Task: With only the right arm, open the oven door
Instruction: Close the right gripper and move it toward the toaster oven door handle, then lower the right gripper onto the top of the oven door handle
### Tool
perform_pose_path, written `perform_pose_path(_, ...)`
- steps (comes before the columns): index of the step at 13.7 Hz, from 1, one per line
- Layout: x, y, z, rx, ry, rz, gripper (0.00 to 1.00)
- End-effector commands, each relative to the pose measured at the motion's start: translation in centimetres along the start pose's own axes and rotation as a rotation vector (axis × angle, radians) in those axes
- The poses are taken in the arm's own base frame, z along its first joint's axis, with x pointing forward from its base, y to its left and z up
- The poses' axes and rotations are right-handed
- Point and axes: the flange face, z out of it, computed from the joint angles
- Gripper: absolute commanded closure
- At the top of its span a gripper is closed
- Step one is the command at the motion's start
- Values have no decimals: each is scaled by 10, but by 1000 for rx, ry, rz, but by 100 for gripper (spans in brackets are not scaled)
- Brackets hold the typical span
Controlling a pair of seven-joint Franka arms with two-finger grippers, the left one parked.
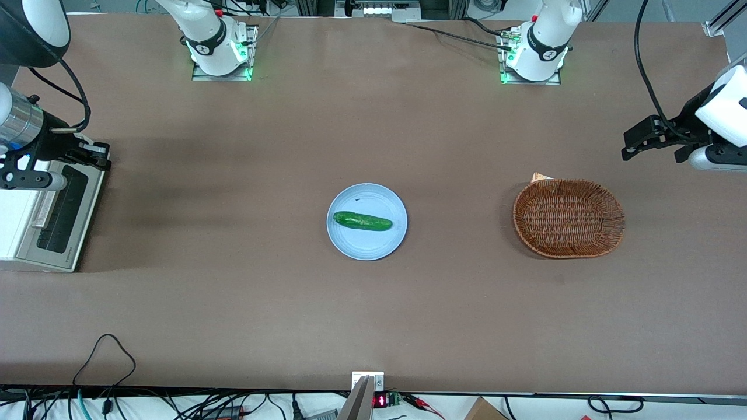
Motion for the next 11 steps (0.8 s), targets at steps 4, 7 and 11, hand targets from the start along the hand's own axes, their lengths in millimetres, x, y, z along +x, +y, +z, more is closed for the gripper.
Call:
perform_pose_path(4, 12, 12, 24, -80, -43, -3, 100)
perform_pose_path(7, 30, 41, 67, -222, -106, 10, 100)
perform_pose_path(11, 38, 87, 121, -464, -176, -17, 100)
